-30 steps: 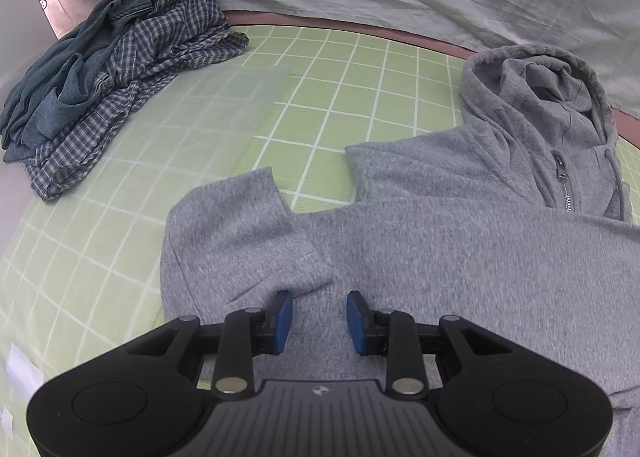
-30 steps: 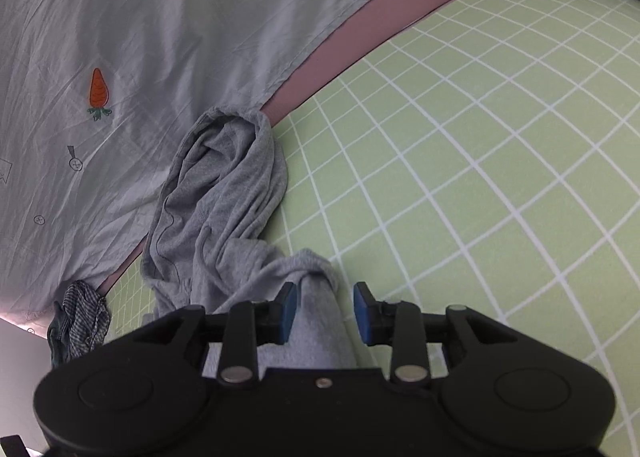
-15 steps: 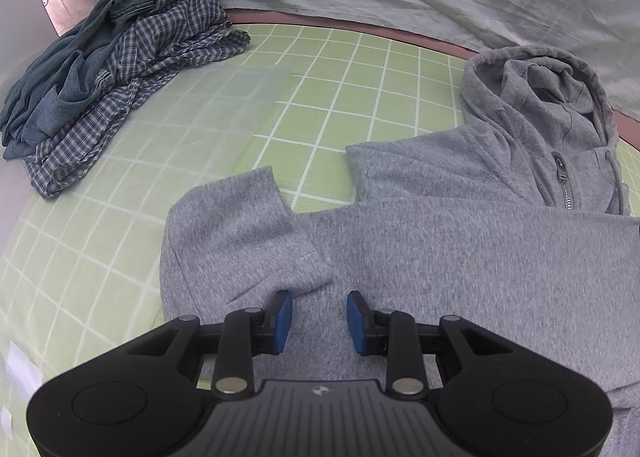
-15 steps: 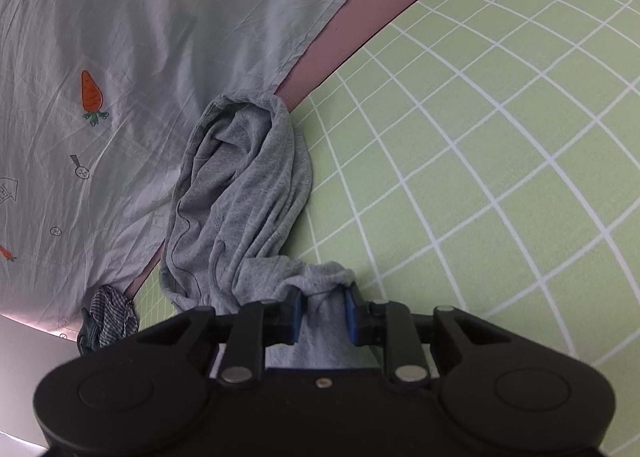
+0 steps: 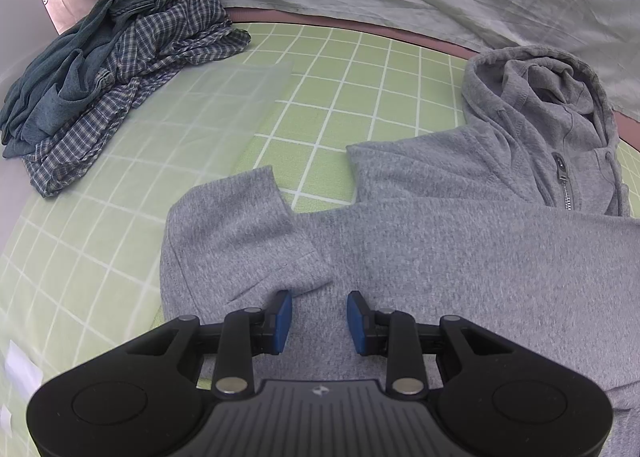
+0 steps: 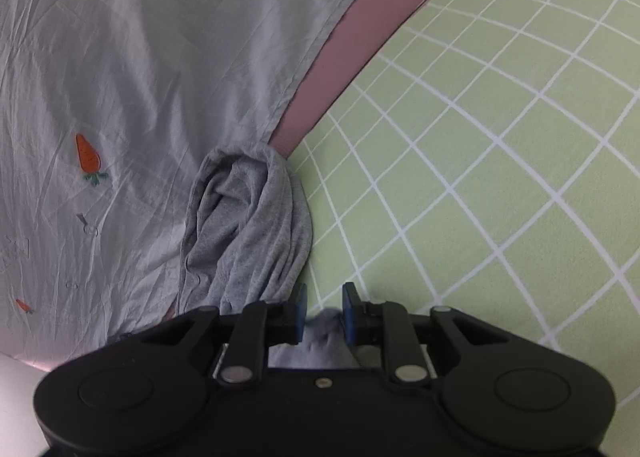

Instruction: Fold clothes

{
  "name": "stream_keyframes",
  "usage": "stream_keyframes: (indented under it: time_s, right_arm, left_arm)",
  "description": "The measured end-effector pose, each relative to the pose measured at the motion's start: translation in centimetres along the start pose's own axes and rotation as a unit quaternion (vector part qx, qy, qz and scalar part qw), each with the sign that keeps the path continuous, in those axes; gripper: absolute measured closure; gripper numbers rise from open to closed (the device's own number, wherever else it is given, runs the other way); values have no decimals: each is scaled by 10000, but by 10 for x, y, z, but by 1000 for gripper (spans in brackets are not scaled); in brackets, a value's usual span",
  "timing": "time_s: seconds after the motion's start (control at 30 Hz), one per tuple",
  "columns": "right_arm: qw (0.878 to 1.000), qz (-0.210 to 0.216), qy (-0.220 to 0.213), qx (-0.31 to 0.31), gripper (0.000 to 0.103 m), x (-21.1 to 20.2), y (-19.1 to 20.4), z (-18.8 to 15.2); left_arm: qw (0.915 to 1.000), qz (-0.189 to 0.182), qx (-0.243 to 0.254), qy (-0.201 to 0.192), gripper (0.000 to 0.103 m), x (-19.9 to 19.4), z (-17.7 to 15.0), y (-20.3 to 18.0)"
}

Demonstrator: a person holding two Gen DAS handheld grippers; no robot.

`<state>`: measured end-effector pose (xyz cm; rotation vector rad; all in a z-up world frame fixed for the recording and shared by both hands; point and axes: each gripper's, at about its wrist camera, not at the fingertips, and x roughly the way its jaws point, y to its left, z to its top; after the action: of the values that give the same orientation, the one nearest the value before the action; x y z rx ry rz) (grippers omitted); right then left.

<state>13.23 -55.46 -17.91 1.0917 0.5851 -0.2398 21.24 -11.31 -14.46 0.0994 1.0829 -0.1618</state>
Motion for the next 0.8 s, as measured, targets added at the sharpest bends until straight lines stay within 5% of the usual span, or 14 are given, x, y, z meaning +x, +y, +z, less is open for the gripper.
stream_keyframes:
  time_s: [0.2,0.33,0.6,0.8]
  right_arm:
    - [9986,-123,-83,-511,86,-14,21,21]
    - [9963,-570,12,-646,62,-28,23,-5]
    - [9970,-522,409,-410,63,-23,9,-34]
    - [9973,-323,449,-492,87,-1,20,-17]
  left_arm:
    - [10000,8,-62,-28,70,-1,0,0]
    - [10000,6,-70,-45,70,-1,-1,1]
    - [10000,-23,-20,-24,70,-1,0,1]
    - [10000,-23,-34,-30,70,-1,-1,1]
